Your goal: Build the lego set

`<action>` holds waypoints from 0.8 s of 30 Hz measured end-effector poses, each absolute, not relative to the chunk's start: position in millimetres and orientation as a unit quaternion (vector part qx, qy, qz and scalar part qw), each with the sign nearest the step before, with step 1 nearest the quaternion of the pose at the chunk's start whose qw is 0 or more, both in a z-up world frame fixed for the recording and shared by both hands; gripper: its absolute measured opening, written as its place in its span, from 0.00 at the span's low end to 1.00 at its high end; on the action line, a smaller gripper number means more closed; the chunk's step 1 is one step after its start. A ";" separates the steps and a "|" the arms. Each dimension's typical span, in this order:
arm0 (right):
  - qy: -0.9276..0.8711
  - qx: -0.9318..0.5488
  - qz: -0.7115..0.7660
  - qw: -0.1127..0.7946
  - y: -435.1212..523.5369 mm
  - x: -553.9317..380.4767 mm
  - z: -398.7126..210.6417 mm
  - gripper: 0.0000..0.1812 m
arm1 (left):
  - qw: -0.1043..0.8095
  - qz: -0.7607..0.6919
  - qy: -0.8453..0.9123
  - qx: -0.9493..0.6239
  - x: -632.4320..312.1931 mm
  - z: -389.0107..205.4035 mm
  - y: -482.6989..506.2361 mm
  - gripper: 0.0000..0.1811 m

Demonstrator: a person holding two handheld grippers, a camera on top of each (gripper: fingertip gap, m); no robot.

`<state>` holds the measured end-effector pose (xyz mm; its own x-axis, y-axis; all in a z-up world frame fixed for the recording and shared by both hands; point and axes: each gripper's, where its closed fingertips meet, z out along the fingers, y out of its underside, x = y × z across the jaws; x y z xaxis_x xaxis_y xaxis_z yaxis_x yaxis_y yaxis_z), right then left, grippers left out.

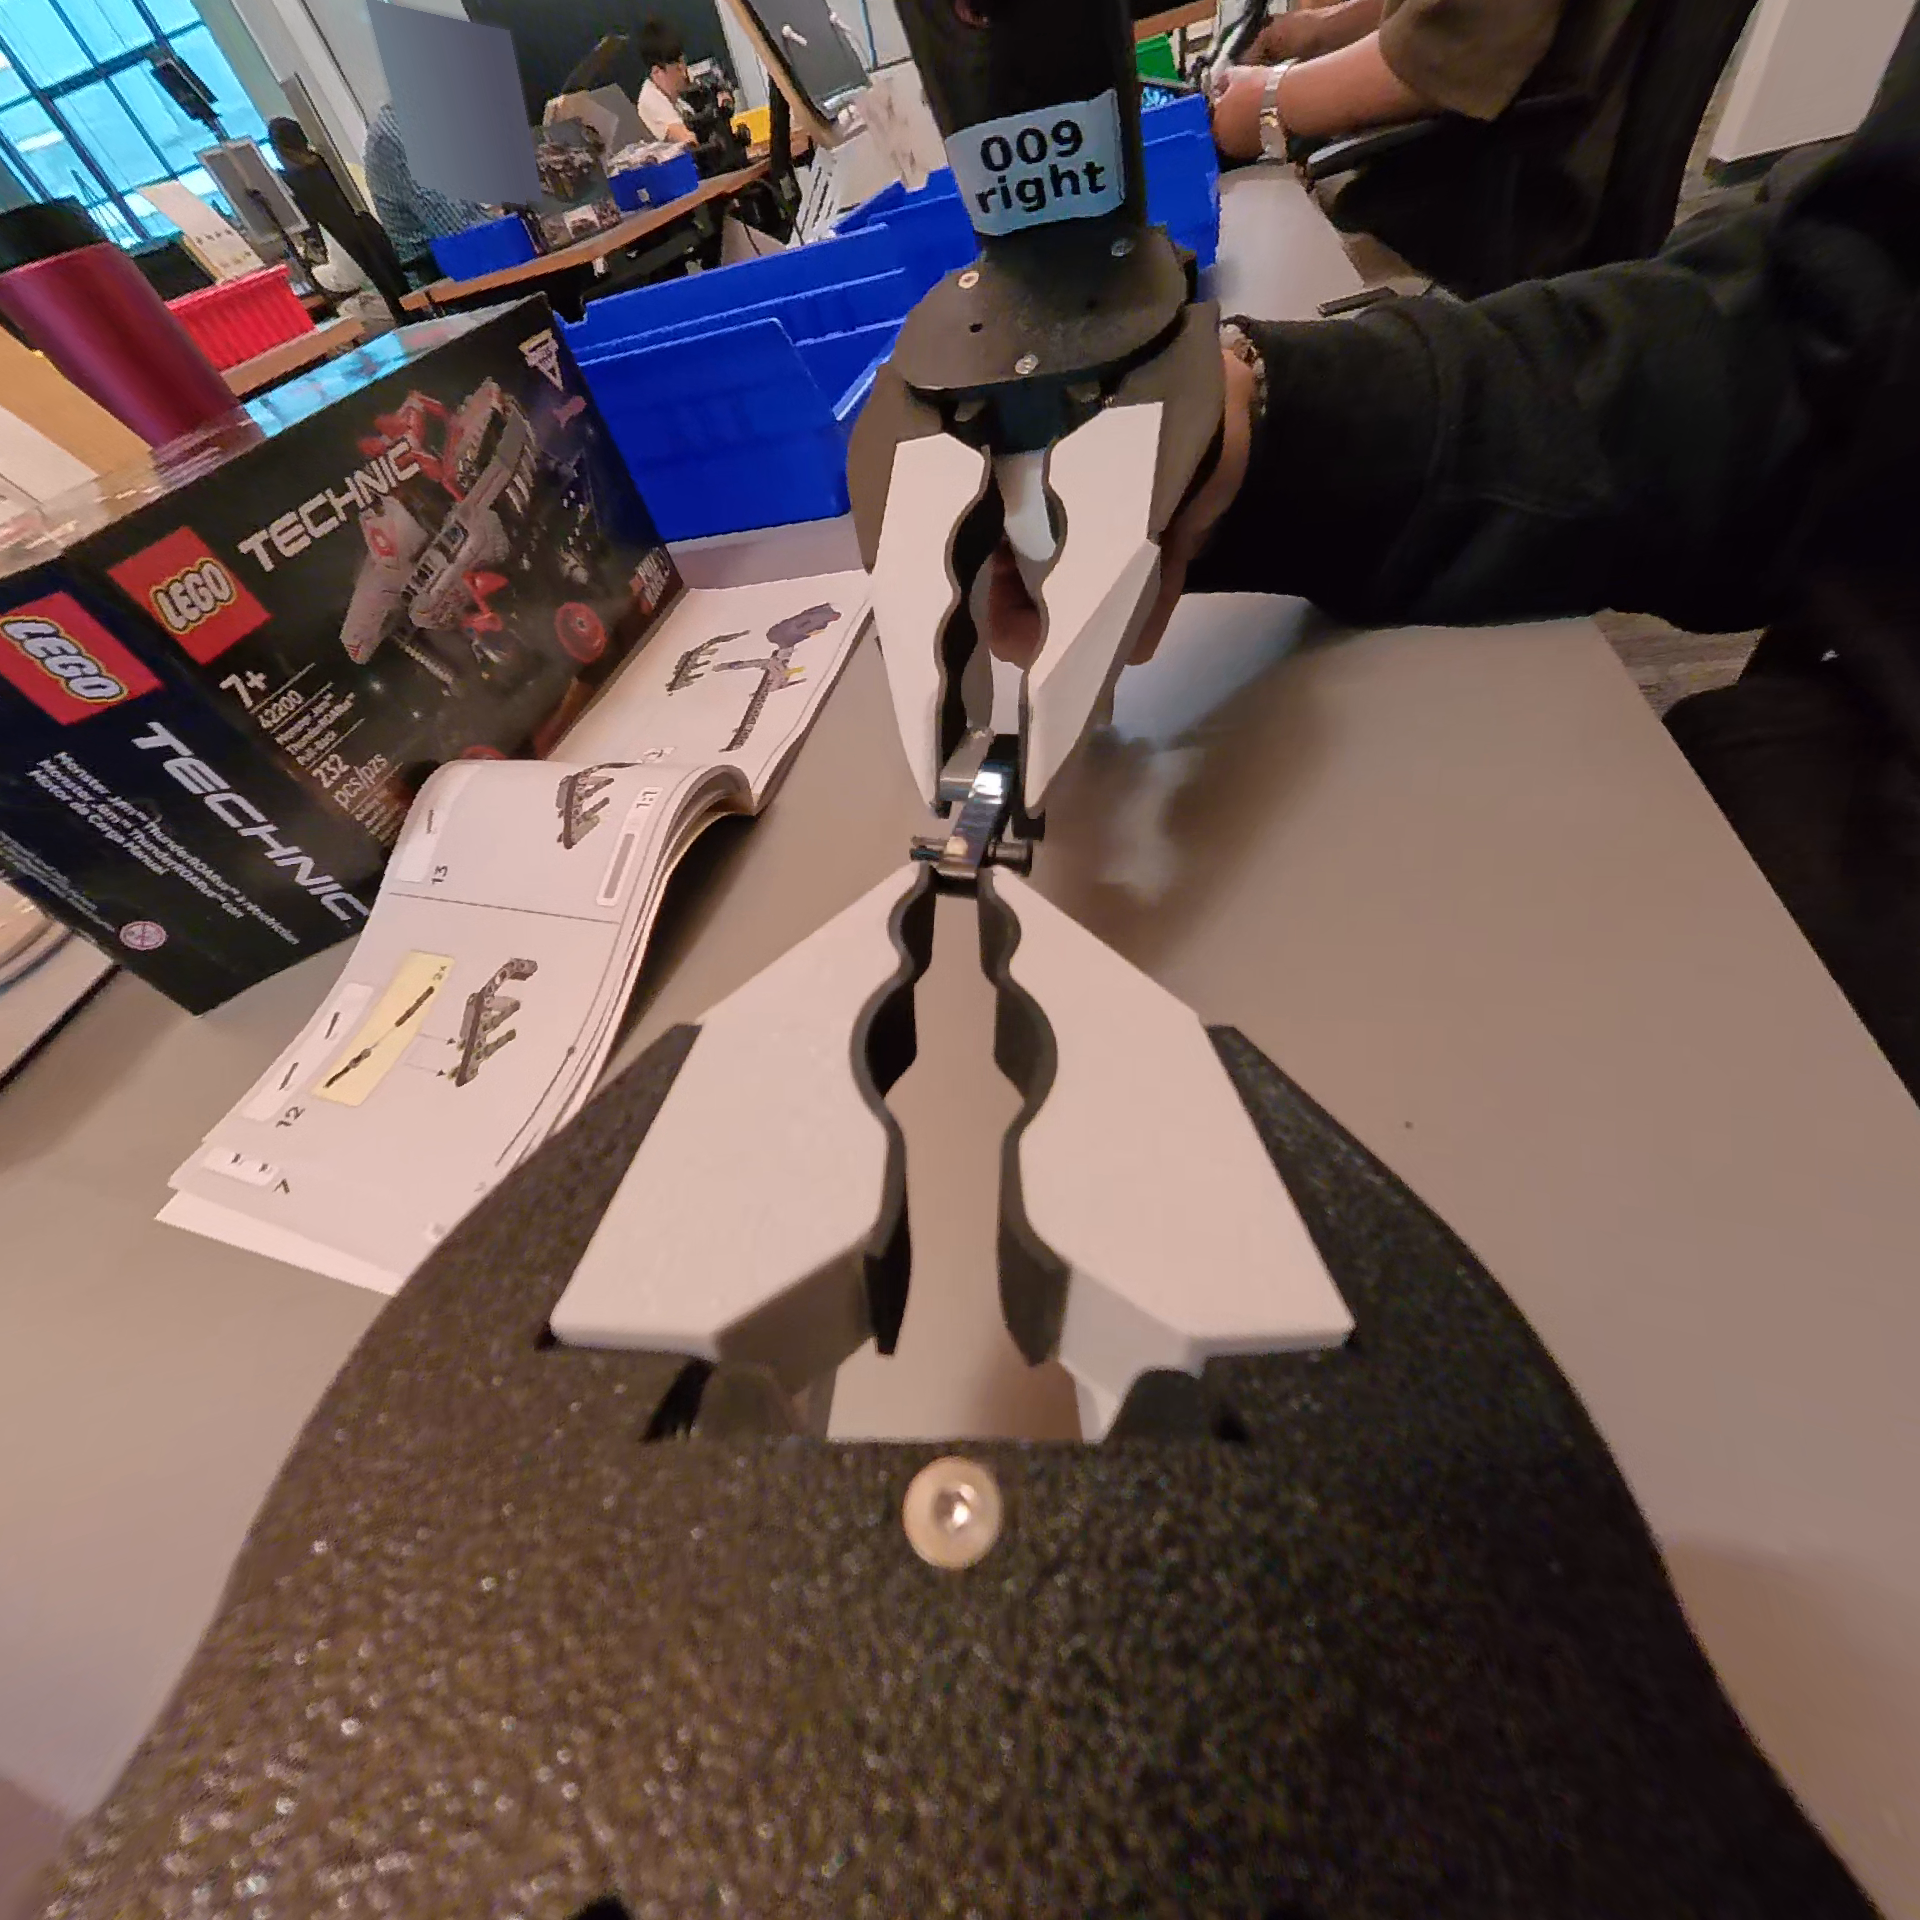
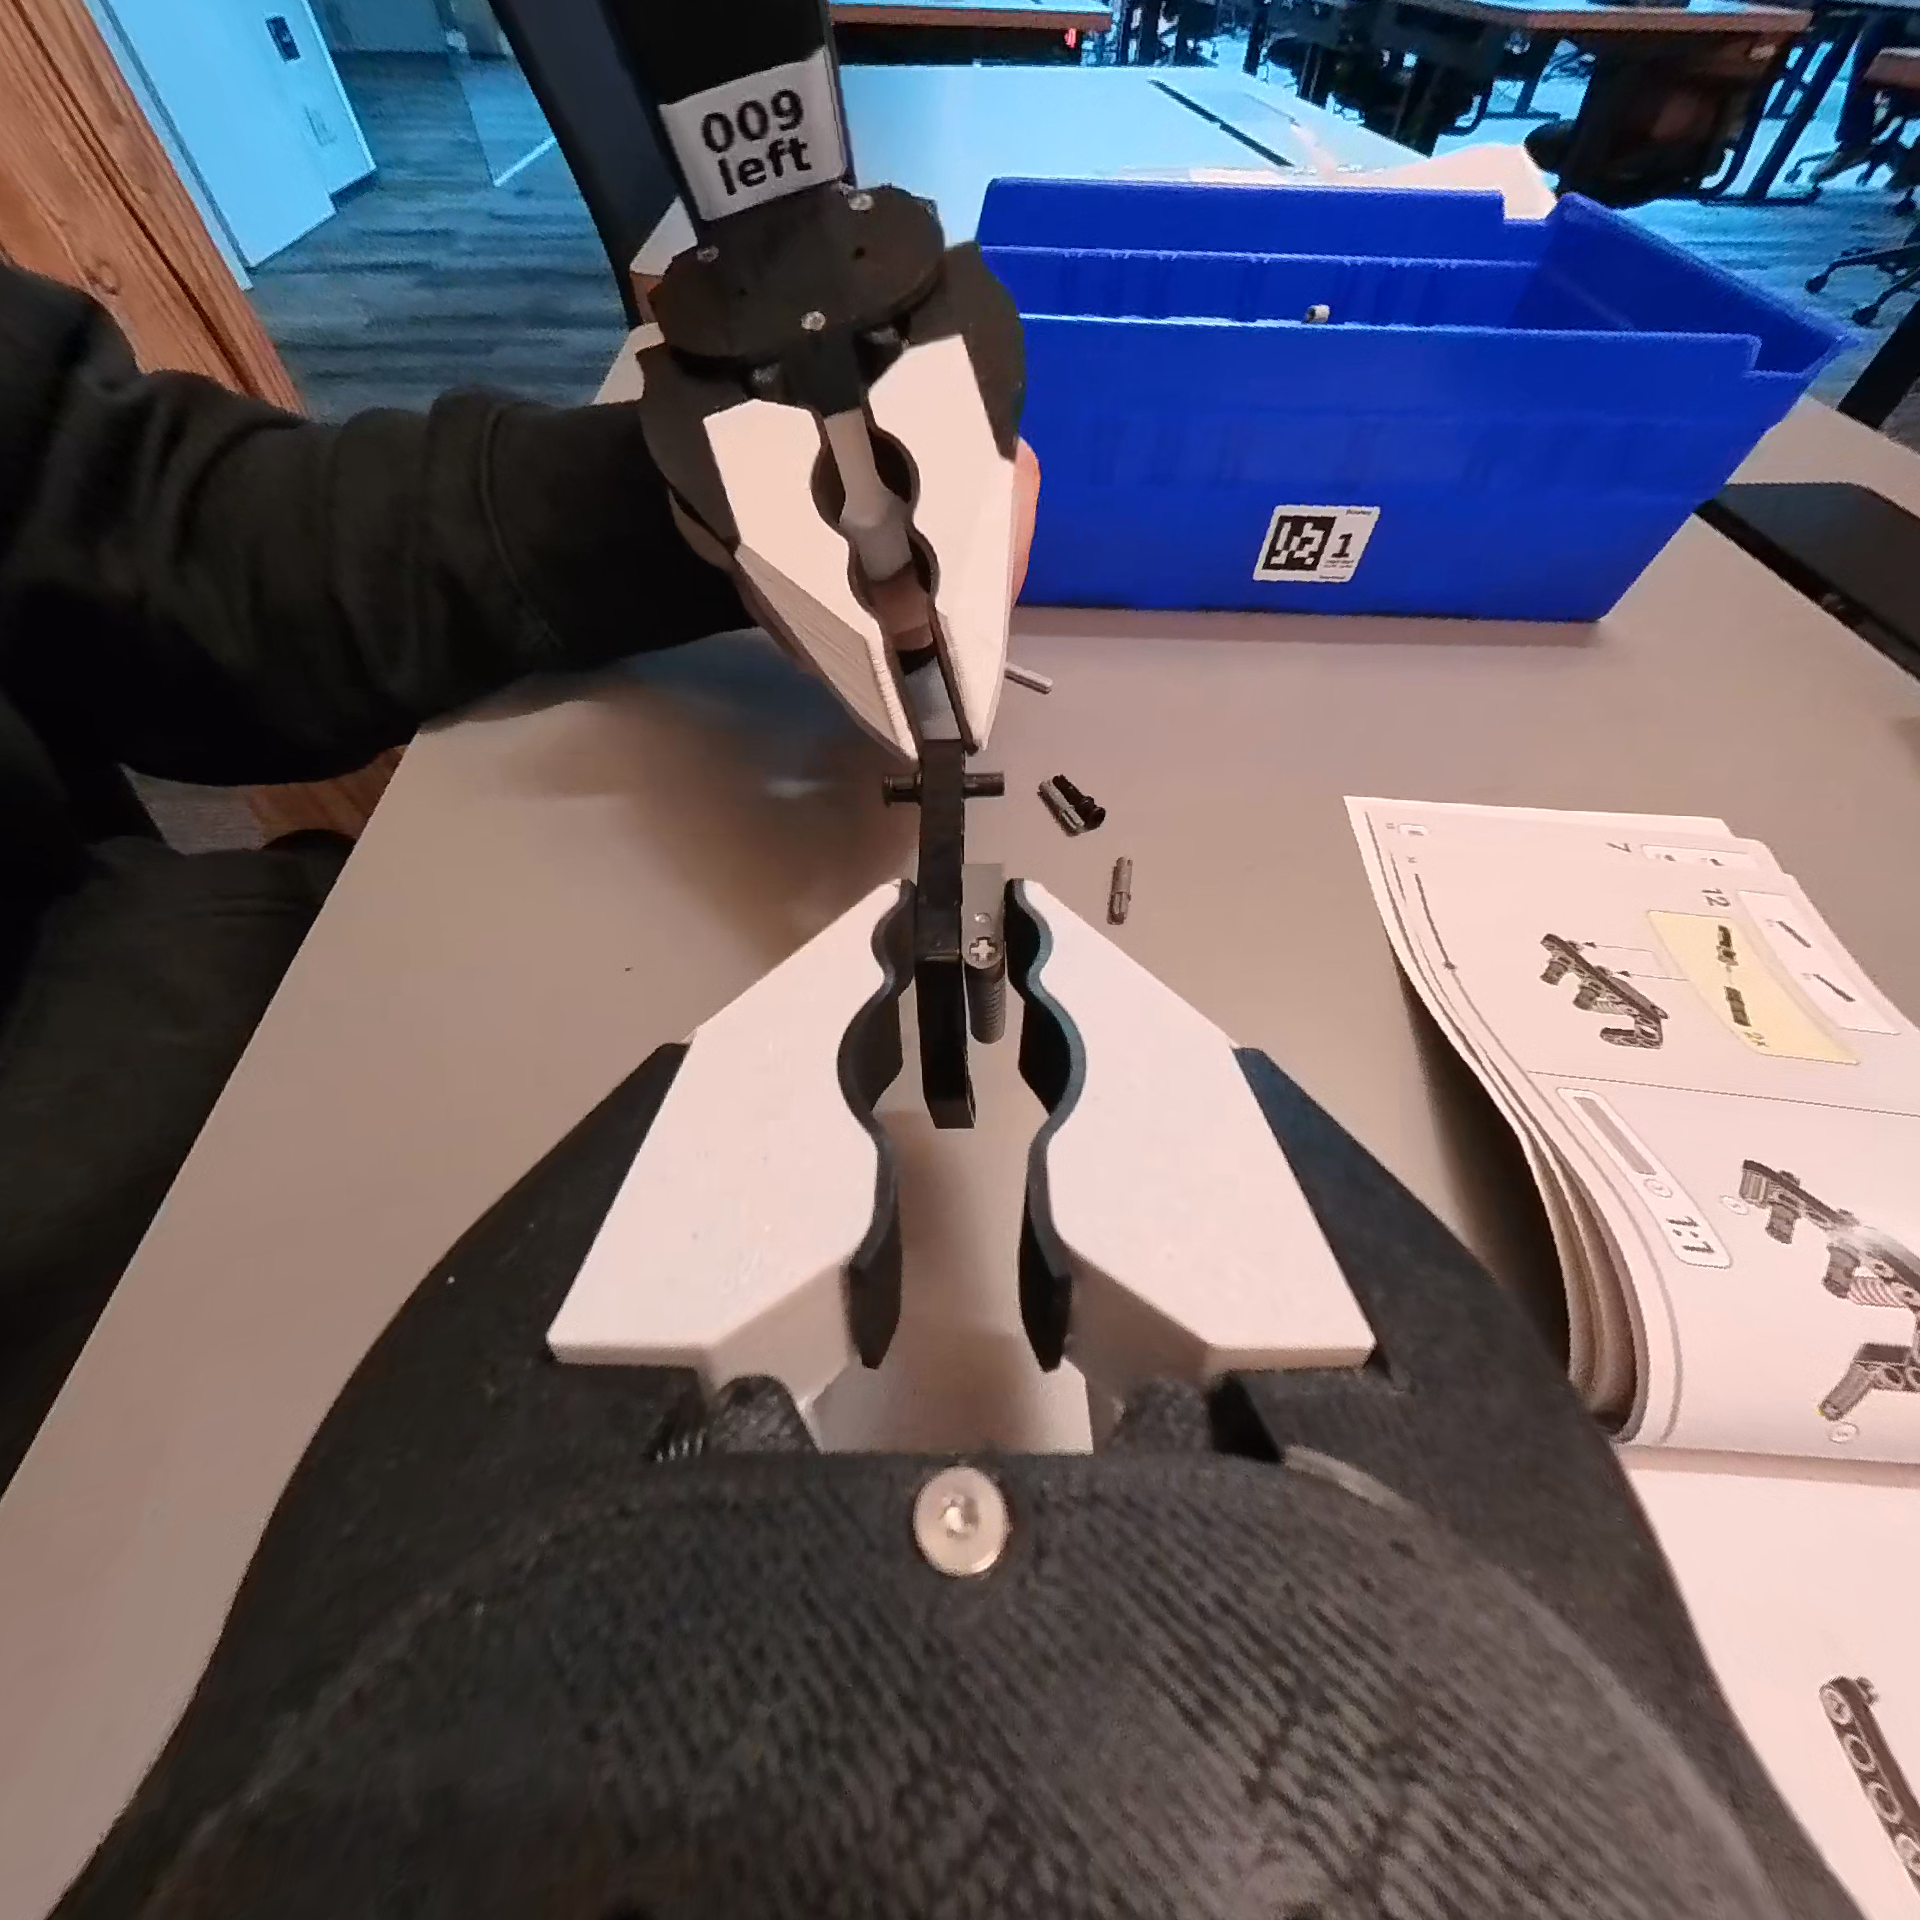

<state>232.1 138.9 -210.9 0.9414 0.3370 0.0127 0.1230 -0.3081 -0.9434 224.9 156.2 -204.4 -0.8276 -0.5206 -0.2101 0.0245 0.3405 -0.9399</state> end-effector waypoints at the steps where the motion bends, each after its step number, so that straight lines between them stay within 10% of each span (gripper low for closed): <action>1: -0.143 -0.803 0.089 0.572 139.6 232.7 -210.5 0.08 | 0.248 -0.552 0.779 -0.160 225.3 -204.2 156.8 0.03; 24: -0.106 -0.799 0.029 0.592 134.1 256.6 -215.6 0.08 | 0.280 -0.586 0.740 -0.176 236.1 -194.0 158.5 0.13</action>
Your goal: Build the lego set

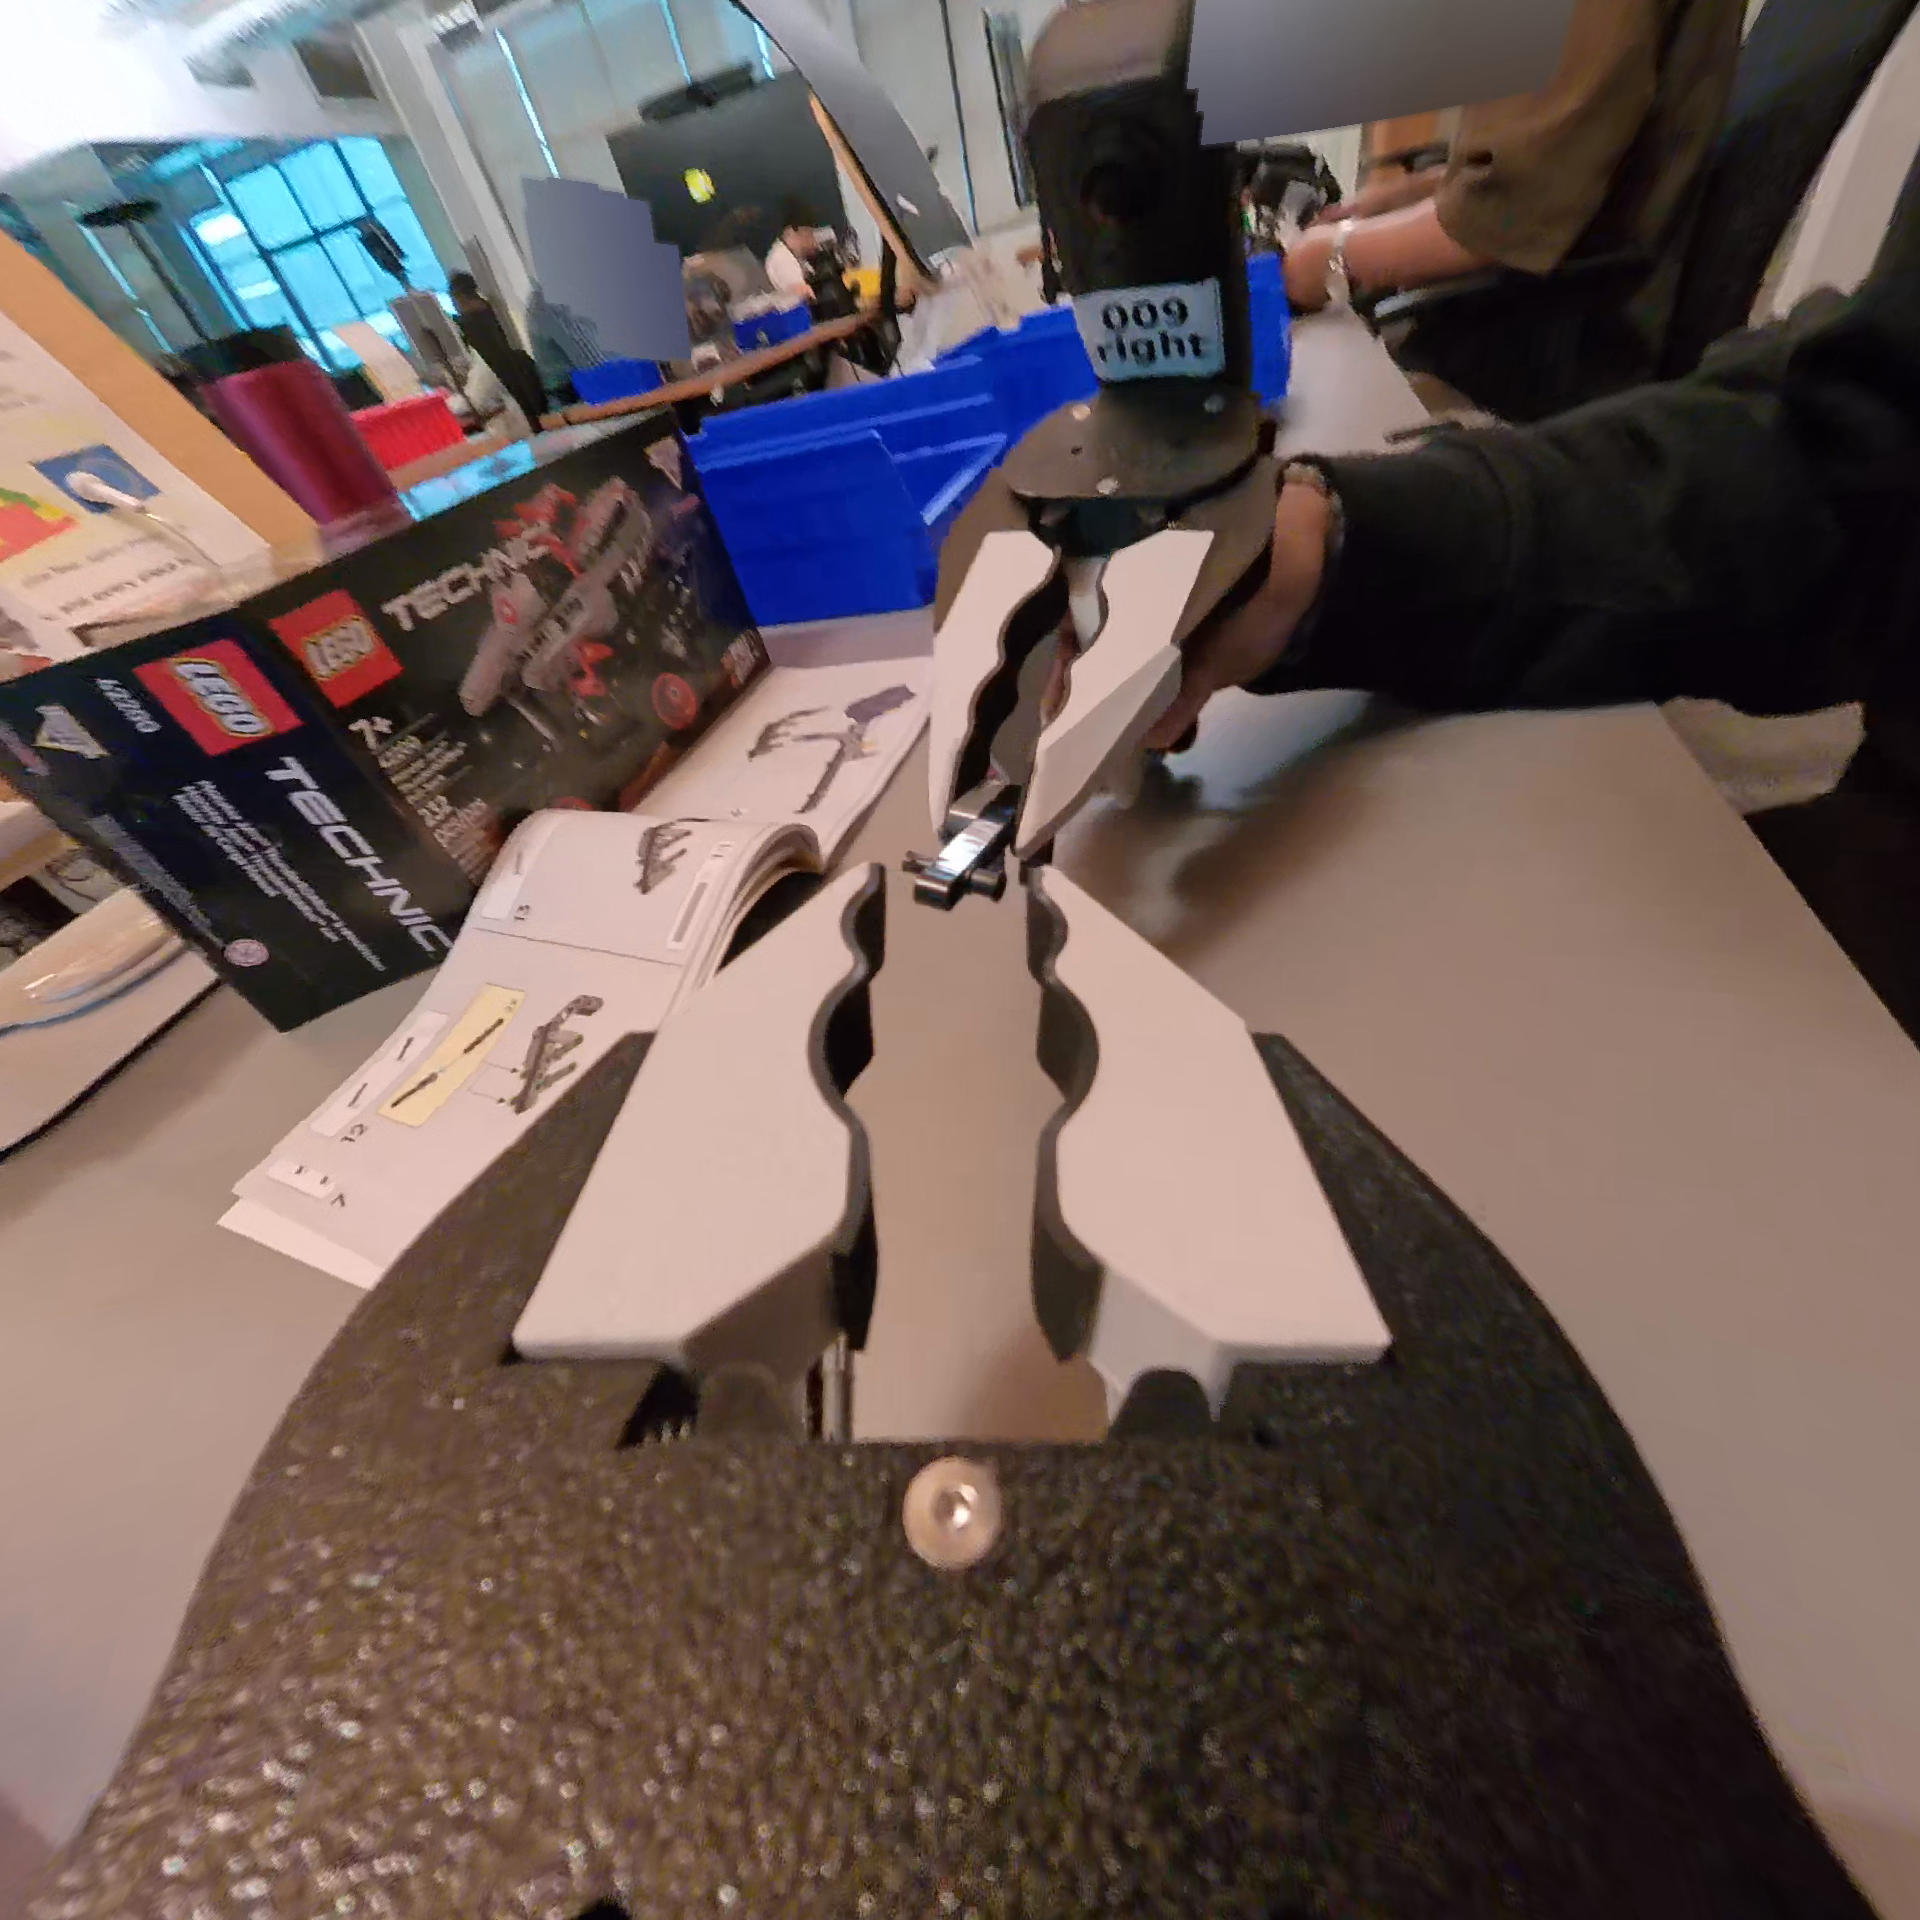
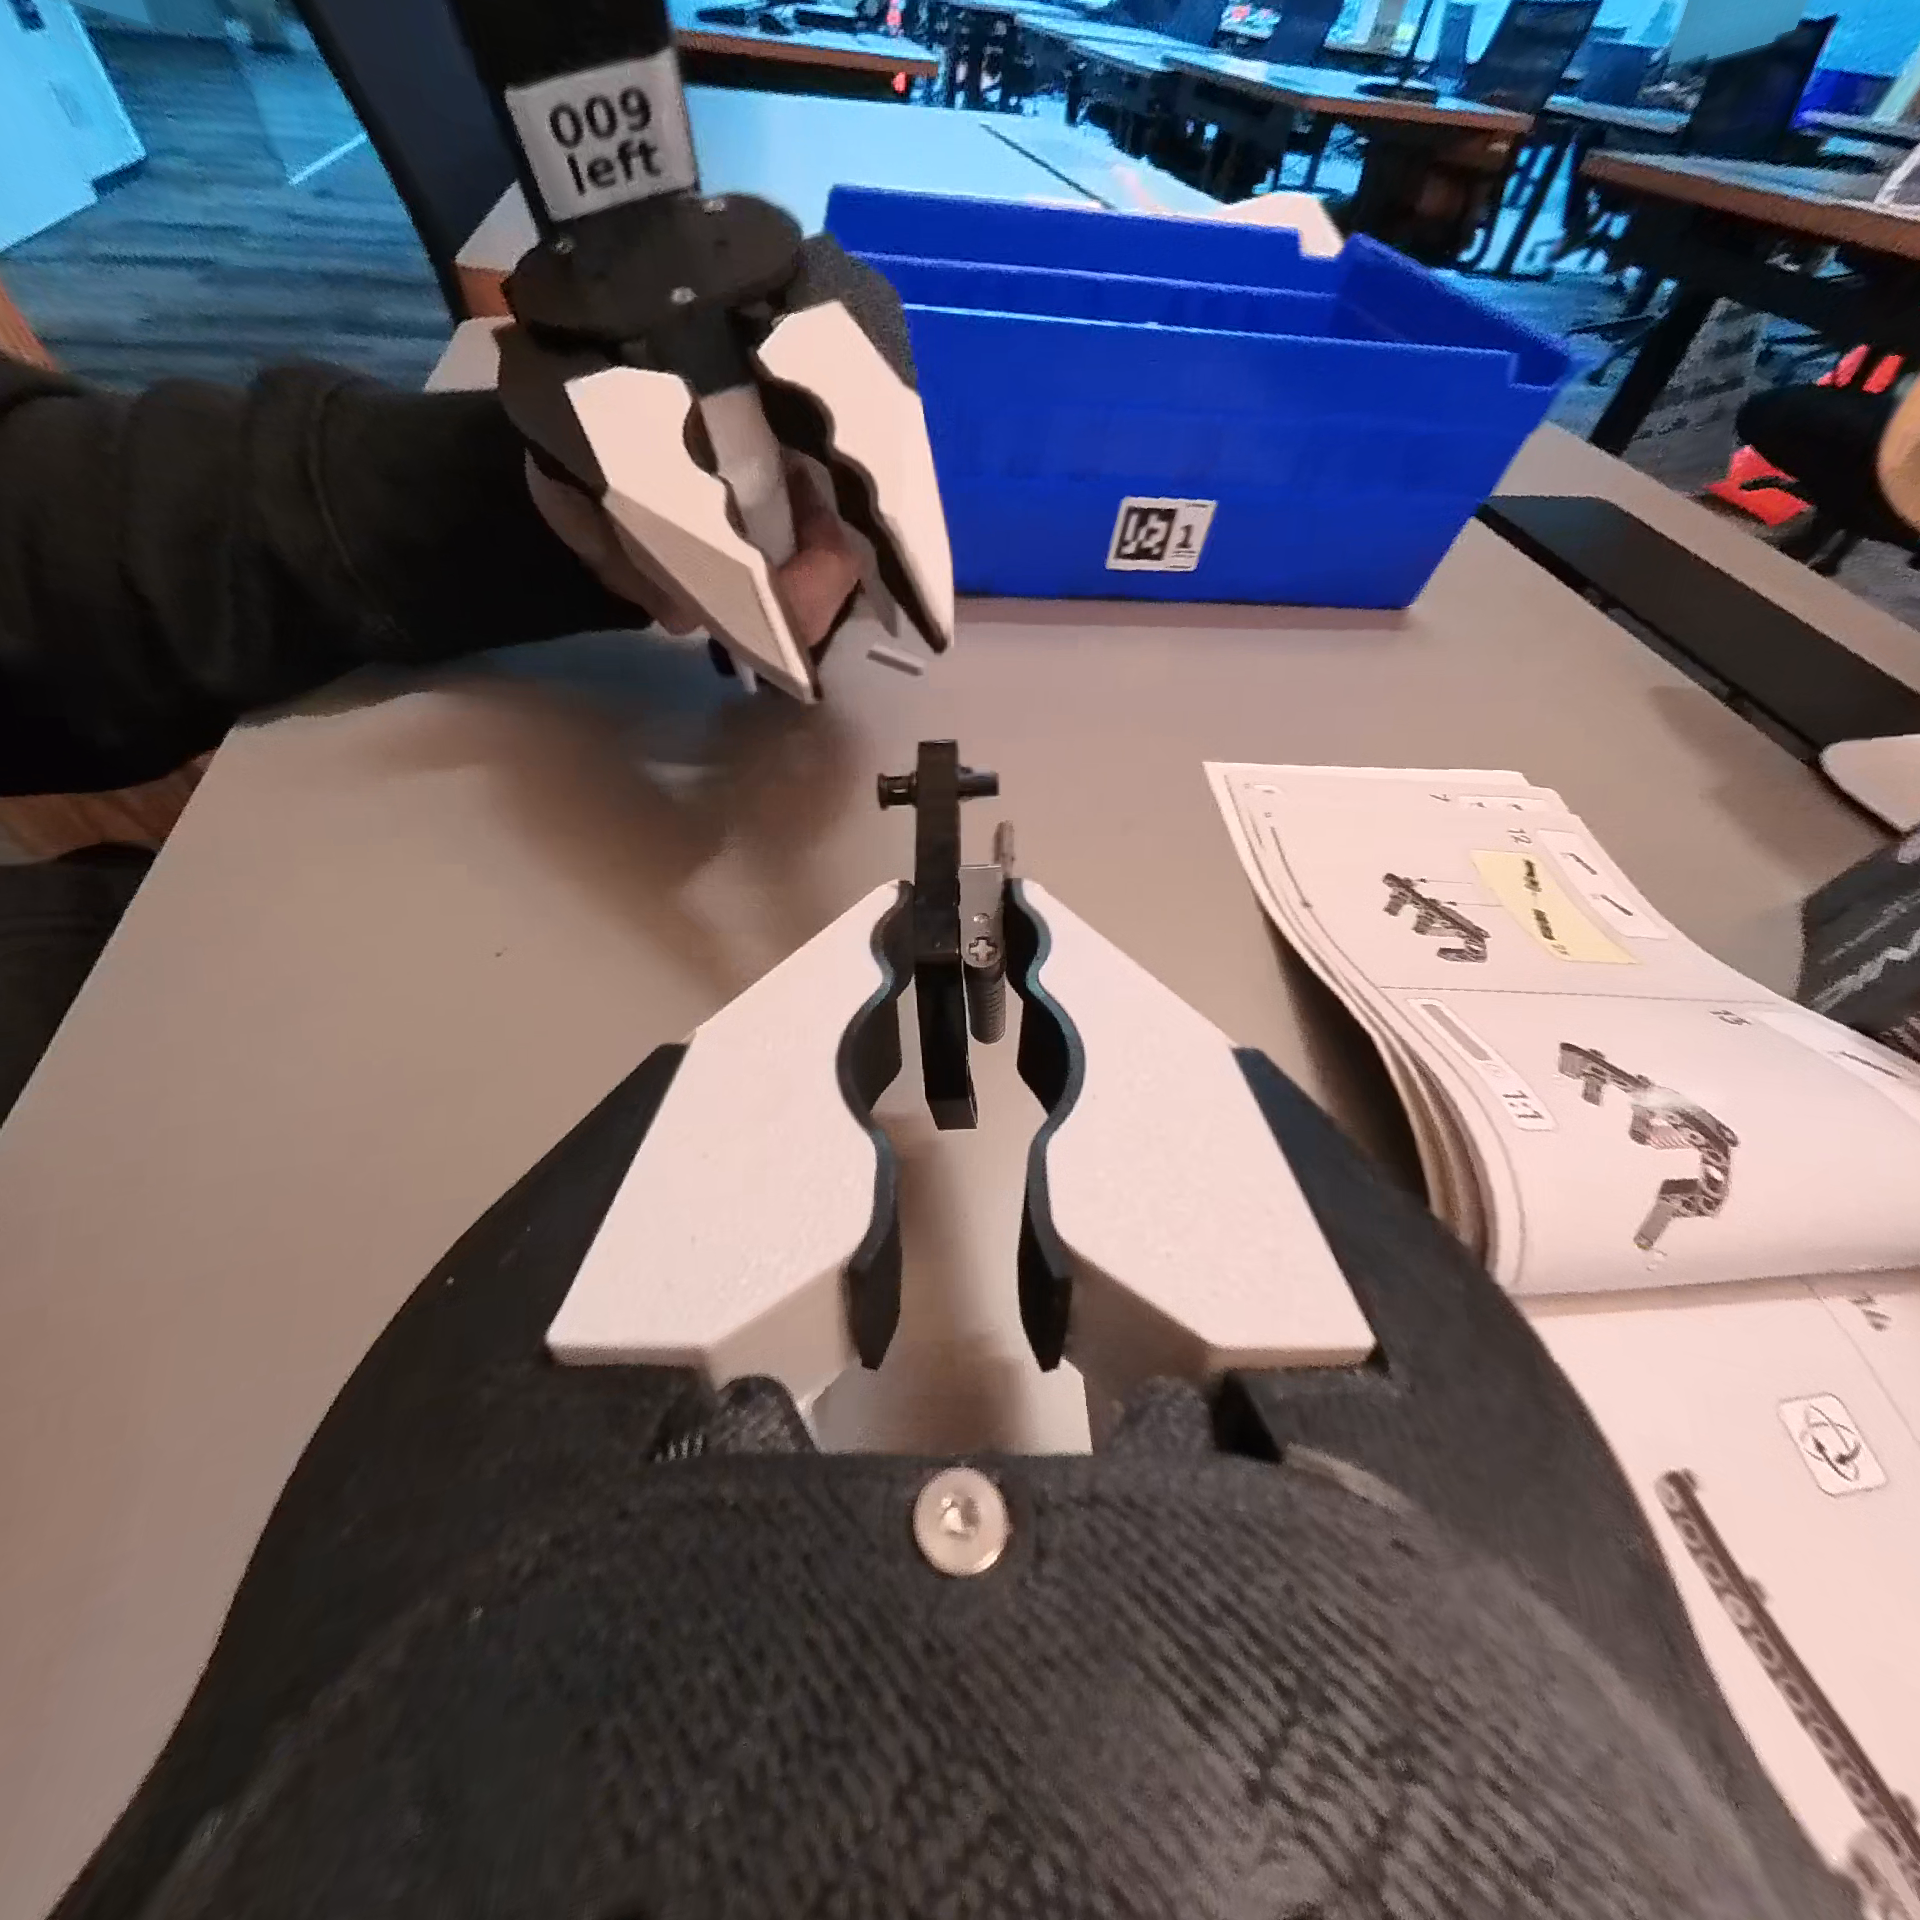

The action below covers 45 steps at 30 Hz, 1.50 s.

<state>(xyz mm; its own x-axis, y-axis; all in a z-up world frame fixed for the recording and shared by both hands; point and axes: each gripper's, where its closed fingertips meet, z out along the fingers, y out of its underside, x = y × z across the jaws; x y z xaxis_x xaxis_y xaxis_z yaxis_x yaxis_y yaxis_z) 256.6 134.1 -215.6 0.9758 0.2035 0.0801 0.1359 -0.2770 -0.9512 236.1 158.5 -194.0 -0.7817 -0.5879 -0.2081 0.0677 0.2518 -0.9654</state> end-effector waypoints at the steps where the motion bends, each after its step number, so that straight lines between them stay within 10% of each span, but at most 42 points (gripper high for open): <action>1: -0.099 -0.797 0.027 0.595 133.5 260.2 -214.3 0.08 | 0.286 -0.593 0.731 -0.179 237.6 -190.5 160.3 0.16; 12: -0.040 -0.814 0.008 0.580 135.1 279.4 -220.1 0.08 | 0.348 -0.447 0.777 -0.274 265.3 -218.3 197.3 0.13; 31: -0.024 -0.829 0.006 0.559 134.1 286.7 -227.5 0.08 | 0.192 -0.289 0.793 -0.500 251.6 -274.4 231.8 0.05; 45: 0.009 -0.844 0.050 0.534 131.6 284.4 -236.3 0.08 | 0.158 -0.310 0.898 -0.268 222.7 -281.4 172.8 0.03</action>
